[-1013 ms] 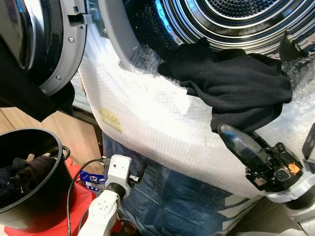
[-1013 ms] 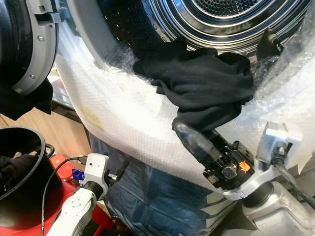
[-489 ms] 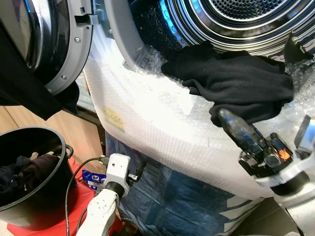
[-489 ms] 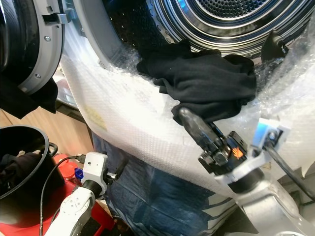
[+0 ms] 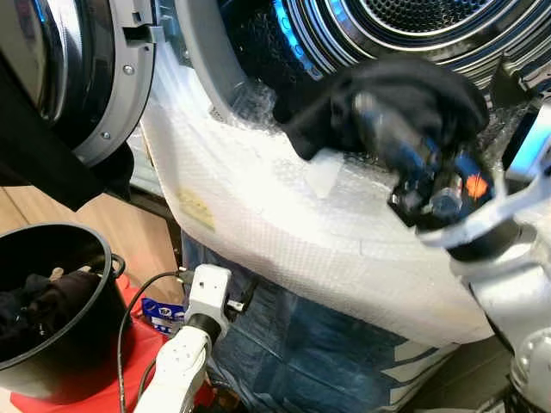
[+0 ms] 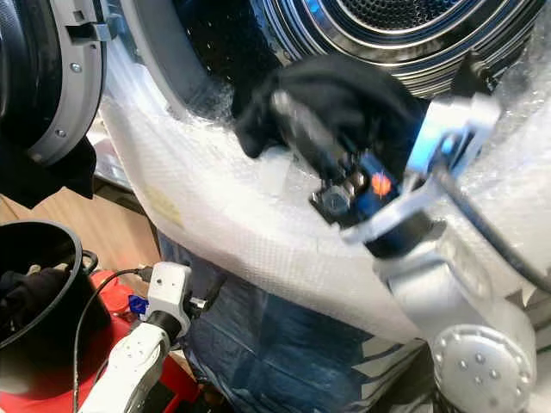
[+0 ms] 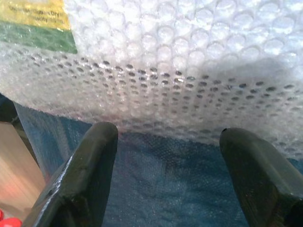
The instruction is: Clothes washing
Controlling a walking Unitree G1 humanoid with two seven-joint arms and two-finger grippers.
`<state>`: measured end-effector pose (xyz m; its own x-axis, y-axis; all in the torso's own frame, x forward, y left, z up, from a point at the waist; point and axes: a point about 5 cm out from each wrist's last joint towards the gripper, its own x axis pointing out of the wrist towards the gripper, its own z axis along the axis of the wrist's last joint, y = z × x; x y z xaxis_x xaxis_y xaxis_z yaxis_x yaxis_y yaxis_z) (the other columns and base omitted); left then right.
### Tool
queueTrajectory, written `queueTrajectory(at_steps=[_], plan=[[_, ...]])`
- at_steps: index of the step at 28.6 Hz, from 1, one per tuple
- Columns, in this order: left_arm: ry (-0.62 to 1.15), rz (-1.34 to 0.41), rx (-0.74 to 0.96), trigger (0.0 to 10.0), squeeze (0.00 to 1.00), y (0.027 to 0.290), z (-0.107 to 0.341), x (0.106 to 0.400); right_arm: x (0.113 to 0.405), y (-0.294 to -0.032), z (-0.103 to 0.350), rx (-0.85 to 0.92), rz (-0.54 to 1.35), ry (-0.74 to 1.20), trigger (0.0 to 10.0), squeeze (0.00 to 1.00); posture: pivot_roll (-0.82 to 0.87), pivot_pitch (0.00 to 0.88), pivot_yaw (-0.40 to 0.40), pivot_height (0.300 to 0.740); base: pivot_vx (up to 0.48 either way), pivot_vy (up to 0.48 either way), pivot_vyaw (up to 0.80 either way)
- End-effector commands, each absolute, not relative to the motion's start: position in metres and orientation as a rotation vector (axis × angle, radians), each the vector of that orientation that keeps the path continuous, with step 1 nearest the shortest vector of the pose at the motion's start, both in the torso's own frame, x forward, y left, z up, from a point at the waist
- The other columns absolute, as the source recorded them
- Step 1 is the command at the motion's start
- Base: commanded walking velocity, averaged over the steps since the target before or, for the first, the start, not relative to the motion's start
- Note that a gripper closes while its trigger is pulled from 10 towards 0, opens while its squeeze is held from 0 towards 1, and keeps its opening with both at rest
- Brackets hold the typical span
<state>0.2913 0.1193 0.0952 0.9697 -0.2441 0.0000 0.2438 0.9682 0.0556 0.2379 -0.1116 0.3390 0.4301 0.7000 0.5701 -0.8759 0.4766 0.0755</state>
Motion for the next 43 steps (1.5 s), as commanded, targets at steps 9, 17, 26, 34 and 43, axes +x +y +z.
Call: queueTrajectory(at_steps=[9,17,26,34,43], plan=[[-0.005,-0.248,0.089,10.0,0.00,0.115,0.094,0.293,0.294,-0.091,0.378,0.312,0.982,-0.523,0.0,0.00,0.01,0.096,-0.091,0.740,0.000,0.000,0.00],[-0.016,-0.246,0.125,10.0,0.00,0.118,0.096,0.295,0.372,-0.094,0.407,0.259,0.677,-0.324,0.0,0.00,-0.01,0.083,-0.068,0.740,0.000,0.000,0.00],[-0.014,-0.266,0.117,10.0,0.00,0.111,0.095,0.296,0.401,-0.098,0.435,0.188,0.423,-0.254,0.0,0.00,-0.03,0.073,-0.067,0.740,0.000,0.000,0.00],[-0.018,-0.267,0.131,10.0,0.00,0.112,0.094,0.296,0.395,-0.116,0.474,0.079,0.186,-0.377,0.0,0.00,0.00,0.068,-0.098,0.740,0.000,0.000,0.00],[-0.019,-0.237,0.130,10.0,0.00,0.117,0.093,0.292,0.392,-0.131,0.484,0.051,0.015,-0.420,0.0,0.00,0.04,0.069,-0.111,0.740,0.000,0.000,0.00]])
